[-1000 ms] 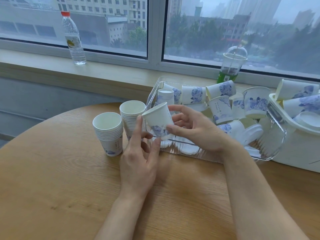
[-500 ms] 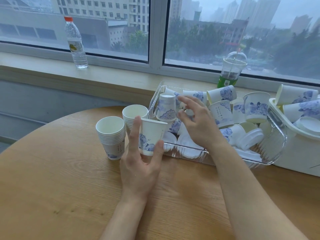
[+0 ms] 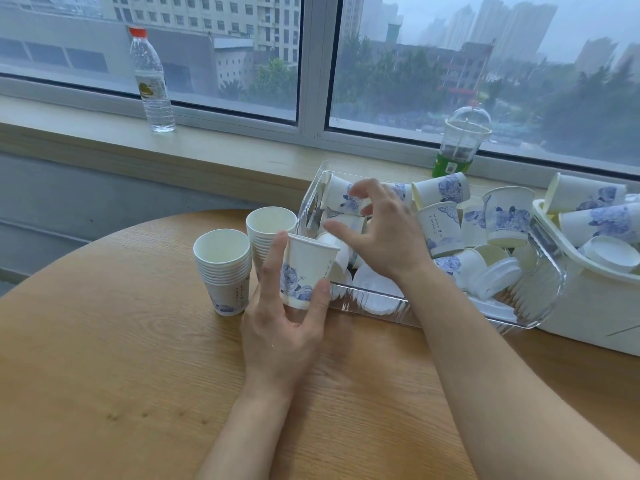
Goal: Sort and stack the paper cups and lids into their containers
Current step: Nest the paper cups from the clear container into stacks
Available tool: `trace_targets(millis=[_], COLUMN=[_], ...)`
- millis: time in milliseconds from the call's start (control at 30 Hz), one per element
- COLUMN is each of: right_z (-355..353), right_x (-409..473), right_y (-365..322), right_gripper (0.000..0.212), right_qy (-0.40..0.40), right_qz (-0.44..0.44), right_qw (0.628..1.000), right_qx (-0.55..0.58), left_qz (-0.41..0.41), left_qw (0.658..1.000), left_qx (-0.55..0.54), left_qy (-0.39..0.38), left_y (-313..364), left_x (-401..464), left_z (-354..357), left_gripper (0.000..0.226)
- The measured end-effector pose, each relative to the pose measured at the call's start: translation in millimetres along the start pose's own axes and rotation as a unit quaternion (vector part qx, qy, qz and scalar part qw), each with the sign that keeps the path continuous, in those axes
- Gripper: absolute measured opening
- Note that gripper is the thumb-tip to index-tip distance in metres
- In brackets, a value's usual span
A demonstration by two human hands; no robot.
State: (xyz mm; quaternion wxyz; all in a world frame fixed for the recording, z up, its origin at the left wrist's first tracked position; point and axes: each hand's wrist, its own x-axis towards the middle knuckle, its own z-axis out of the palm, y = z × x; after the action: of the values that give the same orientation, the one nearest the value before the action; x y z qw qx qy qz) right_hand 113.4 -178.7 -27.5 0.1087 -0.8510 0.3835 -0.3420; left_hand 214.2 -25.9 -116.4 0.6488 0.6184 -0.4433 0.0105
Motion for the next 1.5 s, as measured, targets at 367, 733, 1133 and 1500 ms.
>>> trace_targets(millis=[367,733,1133,1500], right_z=[13,-3,-25,-22], right_x=[-13,-25,-78,-81], right_y=[4,13,28,24], right_gripper=[0.050,0.011,0.010,0.015], right_qy=[-0.139,-0.042,0.185,0.087], right_qz=[0.057,0.087,0.079,0.046], right_qw=[0.987,0.977,0.914,0.911], right_qx=[-0.060,0.192,0.352,0.400], left_qz=[-0.001,0.003,0.033,0.061], left_qw=[1.000,1.000,0.997,0.994], left_qx=[0.005,0.016,0.044,0.056], left_qy=[-0.013,-0.022,-0.053,-0.073], left_y=[-3,-3,1,1], left_x=[0,0,-4,-6], left_z=[0,0,2,4], left_gripper=[0.080,0.082,0.068,0.068])
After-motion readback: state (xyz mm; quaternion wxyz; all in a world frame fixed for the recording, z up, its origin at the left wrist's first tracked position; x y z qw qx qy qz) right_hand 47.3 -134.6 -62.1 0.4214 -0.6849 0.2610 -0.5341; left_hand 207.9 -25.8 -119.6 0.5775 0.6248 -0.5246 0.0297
